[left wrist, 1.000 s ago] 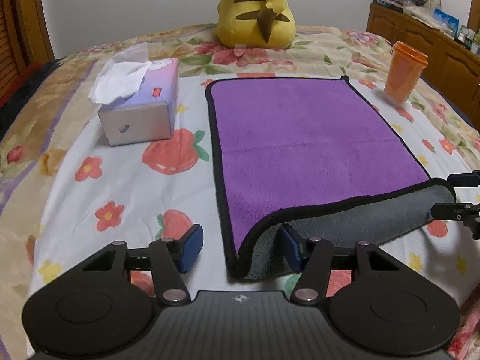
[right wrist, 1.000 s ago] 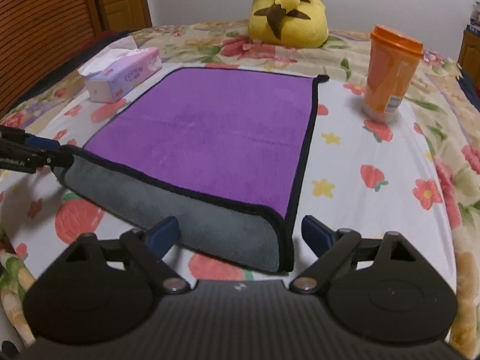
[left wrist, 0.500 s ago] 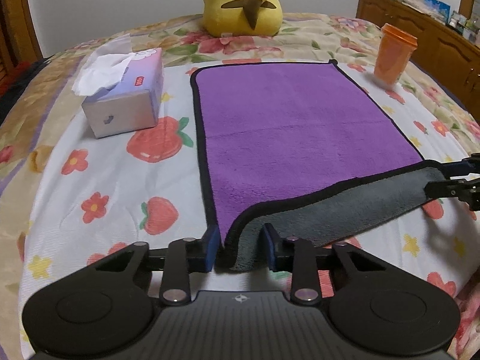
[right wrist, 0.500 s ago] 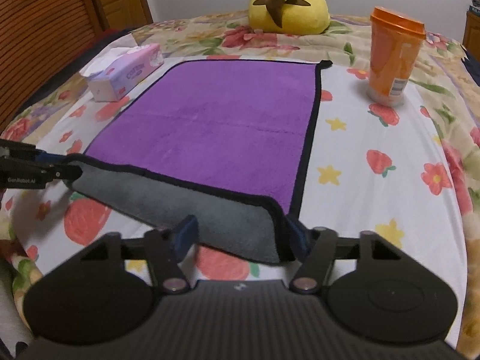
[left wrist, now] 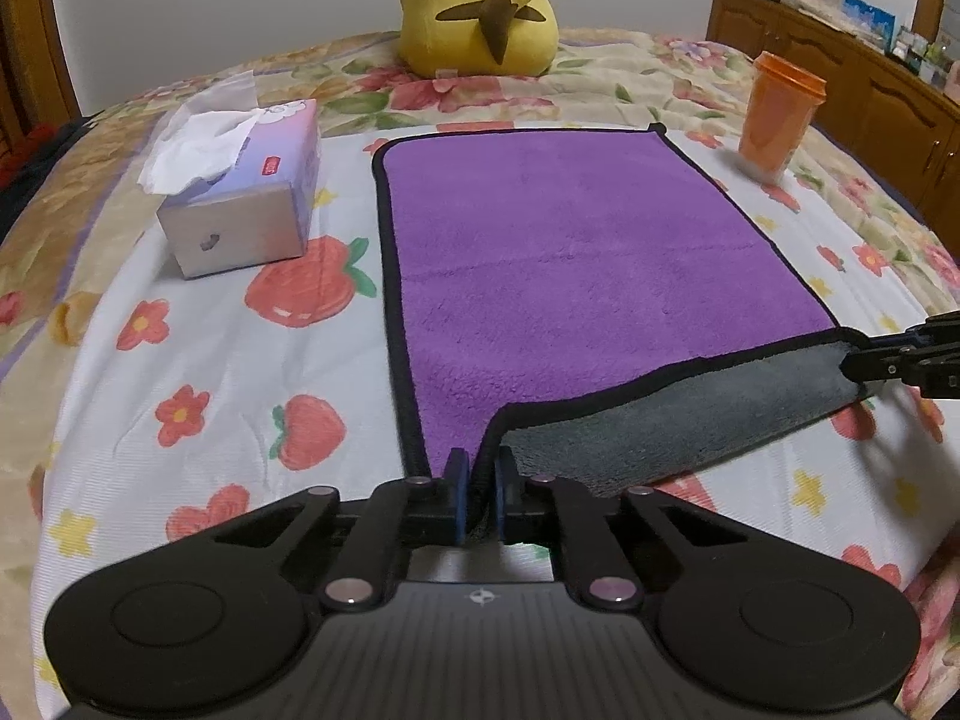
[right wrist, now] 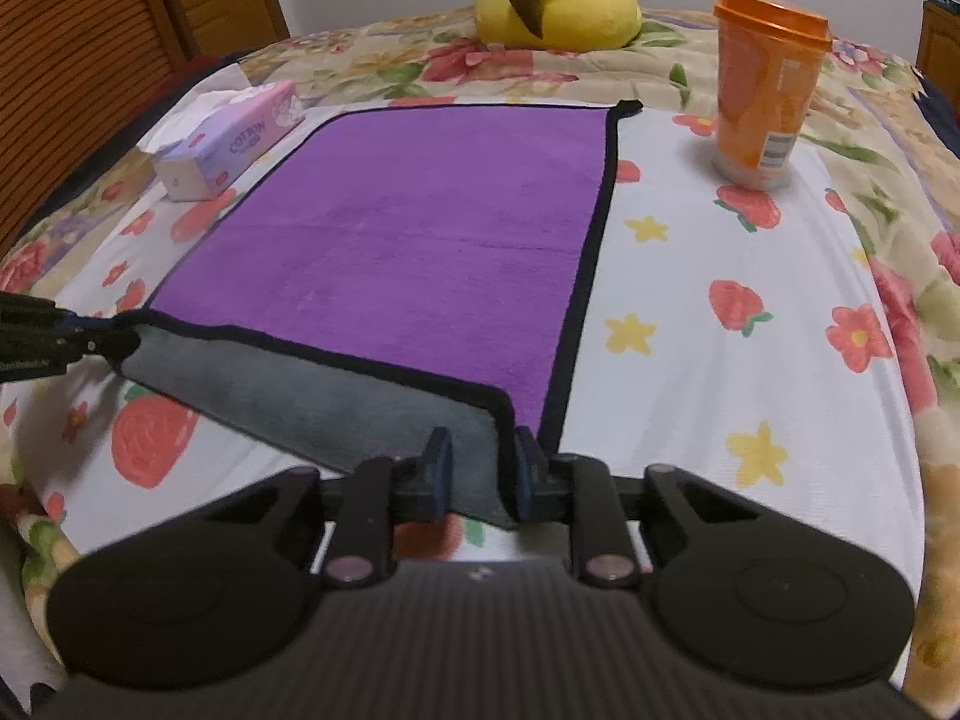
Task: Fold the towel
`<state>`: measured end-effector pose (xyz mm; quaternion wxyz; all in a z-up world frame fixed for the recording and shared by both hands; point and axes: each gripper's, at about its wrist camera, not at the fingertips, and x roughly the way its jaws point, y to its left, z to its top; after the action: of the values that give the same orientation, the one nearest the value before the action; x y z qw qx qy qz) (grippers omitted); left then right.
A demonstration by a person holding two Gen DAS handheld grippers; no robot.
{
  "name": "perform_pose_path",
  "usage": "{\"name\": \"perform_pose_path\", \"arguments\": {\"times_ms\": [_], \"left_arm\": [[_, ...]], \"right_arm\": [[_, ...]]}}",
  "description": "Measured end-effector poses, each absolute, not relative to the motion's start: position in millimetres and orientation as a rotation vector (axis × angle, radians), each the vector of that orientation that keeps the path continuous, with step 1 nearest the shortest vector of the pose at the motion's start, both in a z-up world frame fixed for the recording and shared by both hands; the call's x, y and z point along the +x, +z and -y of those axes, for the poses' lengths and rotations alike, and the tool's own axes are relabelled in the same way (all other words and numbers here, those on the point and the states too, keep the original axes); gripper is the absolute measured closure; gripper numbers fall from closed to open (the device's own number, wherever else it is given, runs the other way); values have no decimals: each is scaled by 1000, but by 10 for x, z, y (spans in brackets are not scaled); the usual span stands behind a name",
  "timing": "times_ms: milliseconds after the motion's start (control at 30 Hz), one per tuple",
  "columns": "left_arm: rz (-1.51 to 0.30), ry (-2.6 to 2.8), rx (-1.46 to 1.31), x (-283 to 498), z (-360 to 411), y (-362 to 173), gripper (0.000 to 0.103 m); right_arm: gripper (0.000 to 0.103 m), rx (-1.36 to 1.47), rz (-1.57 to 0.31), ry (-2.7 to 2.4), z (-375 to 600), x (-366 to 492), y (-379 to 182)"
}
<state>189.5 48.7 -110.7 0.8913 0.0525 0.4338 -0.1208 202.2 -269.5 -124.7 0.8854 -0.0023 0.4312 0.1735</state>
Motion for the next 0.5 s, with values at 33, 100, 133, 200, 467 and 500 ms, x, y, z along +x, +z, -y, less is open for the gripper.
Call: {"name": "perform_pose_path", "arguments": {"times_ms": [33,100,133,200,467,500], "left_arm": [[-898,-251,109,1891,-484,-1098,92],[-891,-253,108,1882,-477,-1078,93],[-888,-254,106,1875,-474,-1069,93],[-878,-256,107,1863,-467,-1046,94],[-822,-267,87,1828,-466,-908,94],[-813,-270,84,1822,-467,-888,94]], "right_arm": [[83,-5,-896,361,2697,2022,-1249],[96,-16,-897,364,2691,2020,-1247],[97,-23,-896,363,2690,2021,-1246],[98,-26,-893,364,2693,2023,-1241],[99,-36,-858,361,2704,2013,-1180],[99,-35,-848,361,2707,2010,-1164]]}}
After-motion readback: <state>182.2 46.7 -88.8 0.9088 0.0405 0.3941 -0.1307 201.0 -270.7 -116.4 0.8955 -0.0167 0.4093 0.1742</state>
